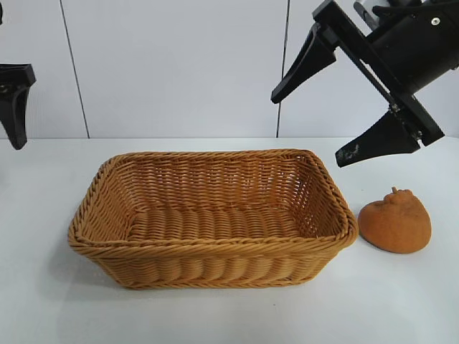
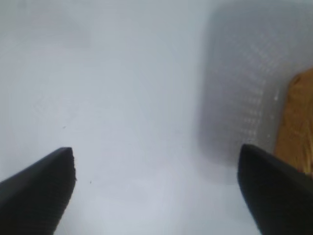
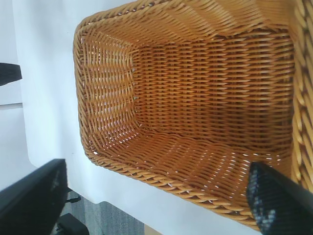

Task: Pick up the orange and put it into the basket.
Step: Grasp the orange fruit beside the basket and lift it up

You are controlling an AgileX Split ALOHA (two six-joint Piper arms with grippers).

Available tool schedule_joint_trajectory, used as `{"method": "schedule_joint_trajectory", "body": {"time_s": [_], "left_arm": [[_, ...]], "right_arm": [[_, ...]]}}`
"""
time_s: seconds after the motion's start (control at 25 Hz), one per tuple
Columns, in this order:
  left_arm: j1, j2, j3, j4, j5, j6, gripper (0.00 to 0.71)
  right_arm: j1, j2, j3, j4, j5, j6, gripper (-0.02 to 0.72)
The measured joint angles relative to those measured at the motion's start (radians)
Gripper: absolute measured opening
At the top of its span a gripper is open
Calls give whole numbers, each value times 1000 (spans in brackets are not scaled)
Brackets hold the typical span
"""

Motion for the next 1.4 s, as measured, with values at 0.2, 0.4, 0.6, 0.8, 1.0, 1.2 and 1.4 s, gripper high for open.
{"method": "schedule_joint_trajectory", "body": {"time_s": [0.2, 0.4, 0.6, 0.8, 1.0, 1.2, 1.4], "left_arm": [[-14, -174, 115, -1, 5, 19, 643], [-14, -423, 294, 2, 8, 25, 643], [-14, -704, 496, 30, 9, 26, 643], [-14, -993, 676, 55, 1, 26, 643], [-14, -1246, 802, 56, -106, 26, 643], [-14, -1433, 901, 39, -128, 28, 643], [-14, -1539, 908, 16, -137, 57, 643]], "right_arm": [[0, 0, 0, 0, 0, 0, 683], [0, 0, 0, 0, 0, 0, 683], [0, 0, 0, 0, 0, 0, 683], [0, 0, 0, 0, 0, 0, 683], [0, 0, 0, 0, 3, 0, 683], [0, 0, 0, 0, 7, 0, 683], [0, 0, 0, -13, 8, 0, 683]]}}
